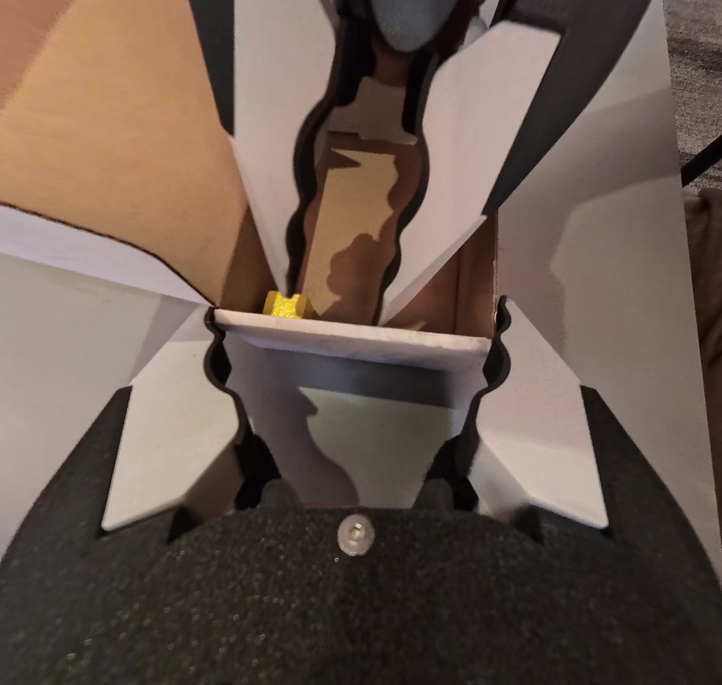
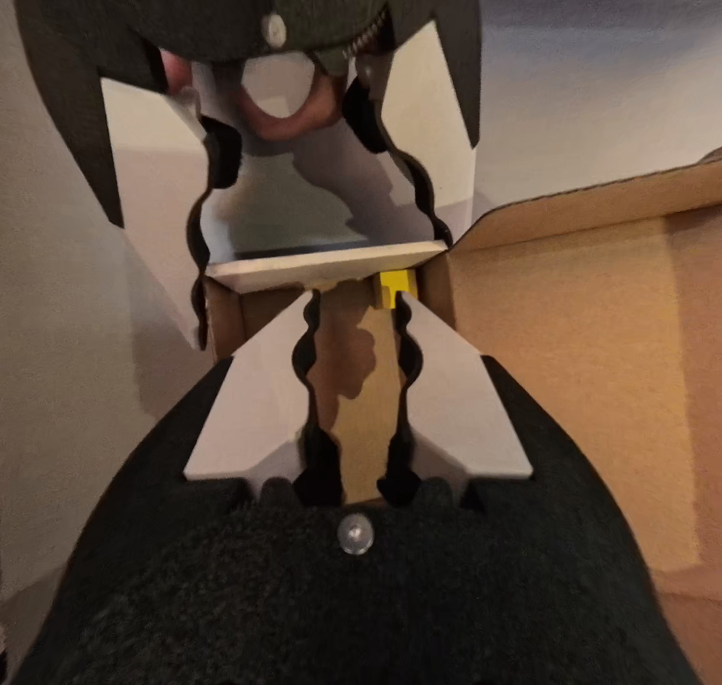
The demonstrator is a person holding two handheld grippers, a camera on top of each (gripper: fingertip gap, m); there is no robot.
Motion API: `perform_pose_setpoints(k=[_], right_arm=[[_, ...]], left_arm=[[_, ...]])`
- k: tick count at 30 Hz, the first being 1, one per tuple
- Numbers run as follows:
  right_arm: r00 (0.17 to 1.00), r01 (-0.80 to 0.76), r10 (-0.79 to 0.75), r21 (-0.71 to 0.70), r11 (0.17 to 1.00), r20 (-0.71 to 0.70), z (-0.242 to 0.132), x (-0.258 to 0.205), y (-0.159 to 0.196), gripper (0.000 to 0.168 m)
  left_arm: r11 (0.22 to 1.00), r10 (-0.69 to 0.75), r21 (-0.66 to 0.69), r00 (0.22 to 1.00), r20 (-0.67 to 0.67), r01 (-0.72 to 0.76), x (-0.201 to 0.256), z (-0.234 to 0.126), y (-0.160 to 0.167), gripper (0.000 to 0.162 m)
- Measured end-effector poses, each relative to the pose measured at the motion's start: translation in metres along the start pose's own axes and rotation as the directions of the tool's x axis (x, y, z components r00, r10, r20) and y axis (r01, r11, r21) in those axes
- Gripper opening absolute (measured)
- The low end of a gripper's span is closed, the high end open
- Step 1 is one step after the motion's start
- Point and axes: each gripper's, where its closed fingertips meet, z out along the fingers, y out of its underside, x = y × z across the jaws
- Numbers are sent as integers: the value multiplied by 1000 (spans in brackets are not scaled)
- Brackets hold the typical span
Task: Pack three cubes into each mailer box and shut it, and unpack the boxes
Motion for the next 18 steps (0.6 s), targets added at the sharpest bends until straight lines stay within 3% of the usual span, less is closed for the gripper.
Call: perform_pose_setpoints(k=[7,12,14,18], right_arm=[[990,103,-107,-52,993,-89,14,8,4,40],[999,36,-34,-79,996,23,1,-6,15,32],[1000,6,-5,-74,997,8,-1,0,14,43],[998,54,-55,-46,997,-32,5,8,6,42]], left_arm=[[1000,0,4,1000,-2,0,0,1,-1,132],[1000,3,8,1000,3,-3,-1,1,-1,132],[1000,3,7,1000,0,-3,-1,1,-1,132],[1000,5,5,1000,-3,-5,0,1,-1,132]])
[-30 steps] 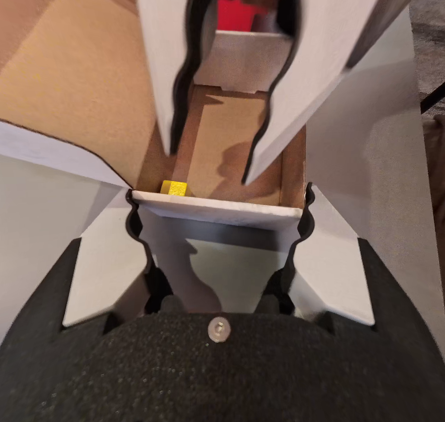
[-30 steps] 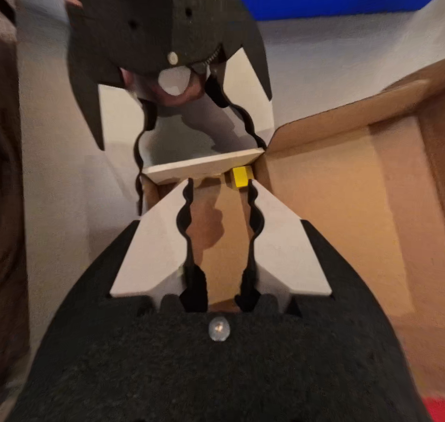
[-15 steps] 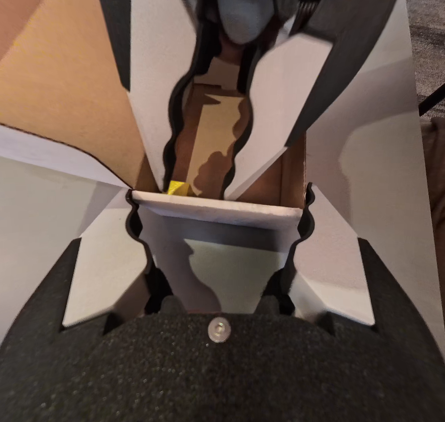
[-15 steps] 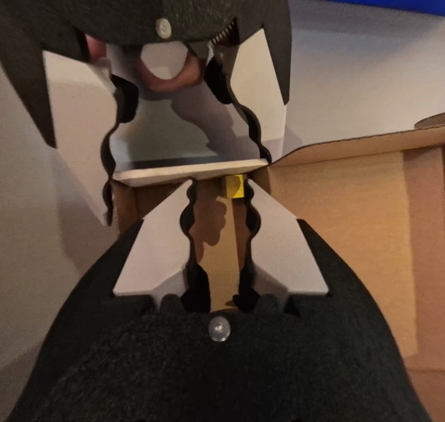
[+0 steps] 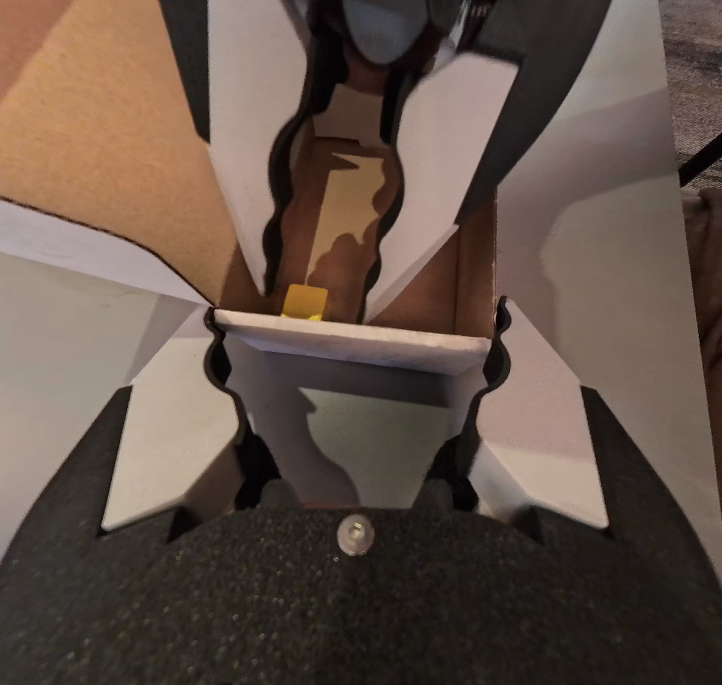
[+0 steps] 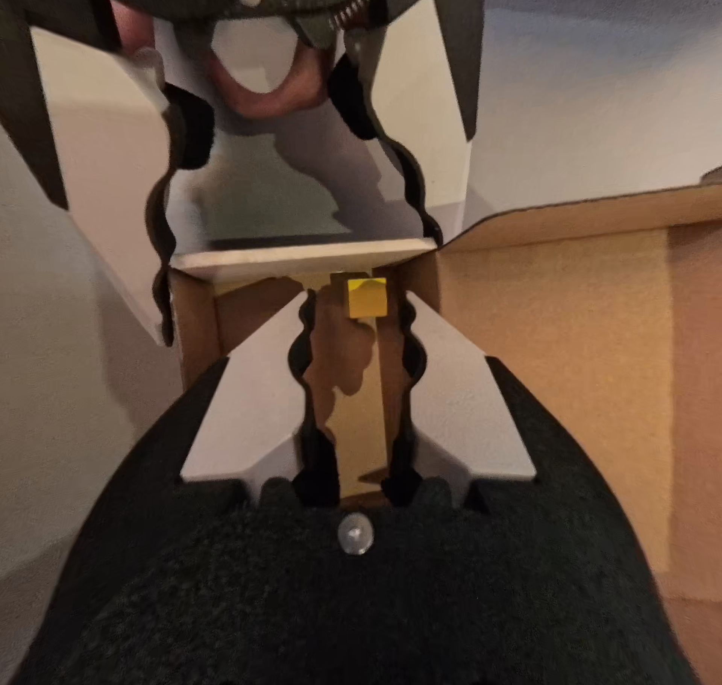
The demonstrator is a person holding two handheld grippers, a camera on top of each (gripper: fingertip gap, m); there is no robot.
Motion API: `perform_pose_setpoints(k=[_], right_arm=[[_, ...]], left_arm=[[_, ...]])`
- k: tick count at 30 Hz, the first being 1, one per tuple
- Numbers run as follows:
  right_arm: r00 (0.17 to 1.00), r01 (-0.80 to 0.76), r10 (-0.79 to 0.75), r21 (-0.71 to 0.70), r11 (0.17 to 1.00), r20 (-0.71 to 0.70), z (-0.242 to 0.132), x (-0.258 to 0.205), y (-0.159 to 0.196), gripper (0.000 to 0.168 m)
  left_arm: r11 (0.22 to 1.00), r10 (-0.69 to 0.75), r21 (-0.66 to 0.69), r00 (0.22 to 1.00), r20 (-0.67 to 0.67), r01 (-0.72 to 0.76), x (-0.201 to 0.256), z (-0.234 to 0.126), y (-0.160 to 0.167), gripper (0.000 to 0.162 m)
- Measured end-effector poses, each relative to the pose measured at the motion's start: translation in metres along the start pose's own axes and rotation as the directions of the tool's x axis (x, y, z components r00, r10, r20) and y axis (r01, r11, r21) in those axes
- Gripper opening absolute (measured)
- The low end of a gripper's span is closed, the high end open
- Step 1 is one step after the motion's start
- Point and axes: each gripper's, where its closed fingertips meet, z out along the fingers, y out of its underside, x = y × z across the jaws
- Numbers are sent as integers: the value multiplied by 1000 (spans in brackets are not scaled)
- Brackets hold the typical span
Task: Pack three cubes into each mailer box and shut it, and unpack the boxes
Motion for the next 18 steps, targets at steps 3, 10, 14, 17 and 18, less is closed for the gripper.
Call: perform_pose_setpoints(k=[3,10,14,17,18], right_arm=[[999,33,-31,-63,997,29,12,-3,7,24],[990,-85,95,101,991,-103,-81,11,-3,21],[806,-402,471,253,880,-359,-205,71,86,21],[617,-686,638,81,723,-461,-208,86,203,21],[593,-739,668,25,673,-449,-194,85,223,21]], left_arm=[[1000,3,-5,1000,8,-3,0,0,0,132],[1000,-4,-10,1000,18,4,-2,-1,2,132],[999,11,-52,997,80,-7,-12,-7,8,132],[999,1,-51,997,74,3,-16,-10,10,132],[999,-4,-46,998,64,7,-16,-9,9,132]])
